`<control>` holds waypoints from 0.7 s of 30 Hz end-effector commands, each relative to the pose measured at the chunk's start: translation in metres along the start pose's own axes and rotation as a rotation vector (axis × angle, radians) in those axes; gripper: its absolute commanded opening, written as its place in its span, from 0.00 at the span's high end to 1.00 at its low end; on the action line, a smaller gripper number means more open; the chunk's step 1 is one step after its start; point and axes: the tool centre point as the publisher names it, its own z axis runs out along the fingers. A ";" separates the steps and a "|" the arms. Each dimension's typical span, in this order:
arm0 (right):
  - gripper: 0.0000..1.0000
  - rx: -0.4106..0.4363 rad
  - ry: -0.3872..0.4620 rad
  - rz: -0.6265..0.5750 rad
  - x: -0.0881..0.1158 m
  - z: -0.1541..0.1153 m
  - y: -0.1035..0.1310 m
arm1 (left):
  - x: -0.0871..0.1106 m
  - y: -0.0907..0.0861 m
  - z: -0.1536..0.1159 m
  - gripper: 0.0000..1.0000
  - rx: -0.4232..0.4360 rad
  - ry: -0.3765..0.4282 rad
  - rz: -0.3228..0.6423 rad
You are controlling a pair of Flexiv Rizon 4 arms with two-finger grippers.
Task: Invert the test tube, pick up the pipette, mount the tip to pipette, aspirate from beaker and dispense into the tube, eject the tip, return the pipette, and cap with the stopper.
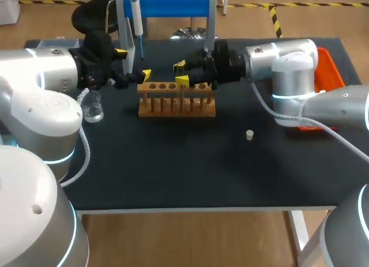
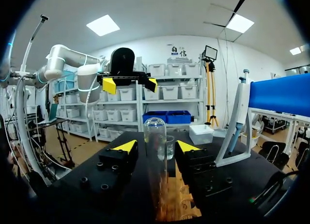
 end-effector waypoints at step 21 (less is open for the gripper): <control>1.00 -0.008 0.027 -0.003 -0.002 0.004 -0.002 | 0.000 -0.001 0.000 0.00 -0.005 0.003 0.000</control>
